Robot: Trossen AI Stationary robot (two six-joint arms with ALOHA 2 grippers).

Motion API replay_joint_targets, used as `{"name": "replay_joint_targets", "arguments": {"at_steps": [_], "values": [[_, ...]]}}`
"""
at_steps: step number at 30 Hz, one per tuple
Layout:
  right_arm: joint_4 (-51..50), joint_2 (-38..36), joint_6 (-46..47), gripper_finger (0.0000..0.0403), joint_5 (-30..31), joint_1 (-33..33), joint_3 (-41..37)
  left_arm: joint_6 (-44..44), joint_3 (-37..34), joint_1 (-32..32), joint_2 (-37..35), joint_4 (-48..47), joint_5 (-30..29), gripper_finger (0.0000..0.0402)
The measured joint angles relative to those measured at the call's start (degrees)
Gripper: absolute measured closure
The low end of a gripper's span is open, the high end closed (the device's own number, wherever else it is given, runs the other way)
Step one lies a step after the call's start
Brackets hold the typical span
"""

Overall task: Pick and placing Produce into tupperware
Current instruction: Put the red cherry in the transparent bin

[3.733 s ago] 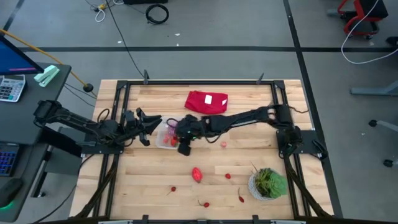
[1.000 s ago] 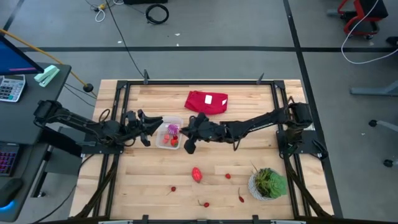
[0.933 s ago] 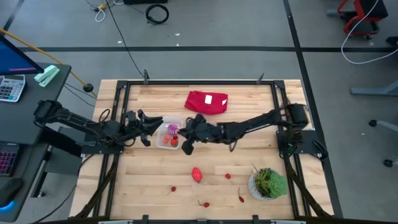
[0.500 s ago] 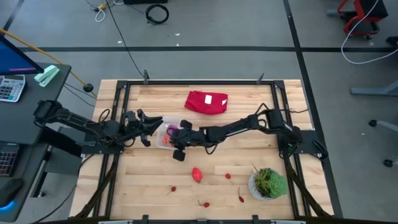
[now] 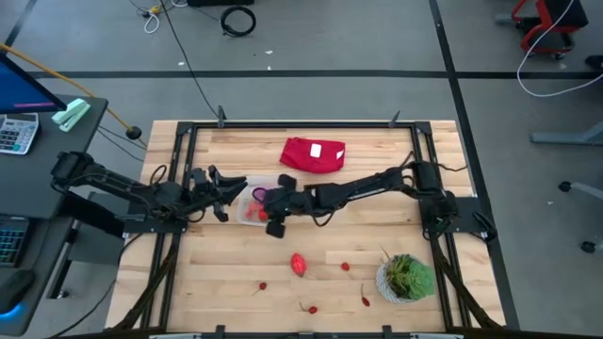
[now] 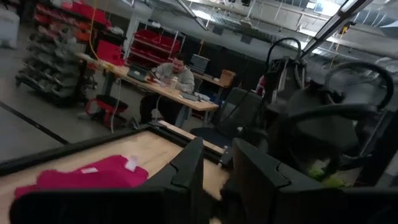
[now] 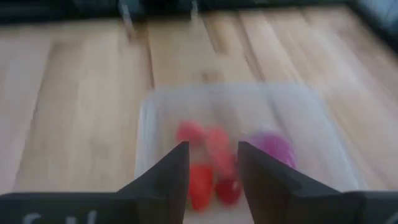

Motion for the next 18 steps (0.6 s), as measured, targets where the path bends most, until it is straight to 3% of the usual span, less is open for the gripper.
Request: {"name": "replay_joint_targets", "arguments": {"at_steps": [4, 10, 14, 18], "values": [[-14.53, -5.99, 5.41, 0.0263, 0.02, 0.42, -0.02, 0.09, 0.0, 0.03, 0.02, 0.71, 5.99, 0.0308], [-36.37, -16.81, 11.14, 0.0271, 0.08, 3.05, -0.17, 4.21, 0.0, -1.21, -0.02, 9.12, 16.12, 0.0308], [-42.31, -23.14, 16.29, 0.0274, 5.98, 6.01, -0.13, 5.14, 2.4, -4.4, 0.02, 7.41, 17.3, 0.0308], [-44.7, -27.04, 19.54, 0.0274, 13.48, 10.56, -0.13, 8.88, 9.27, -9.81, 1.07, -2.82, 17.68, 0.0308]]}}
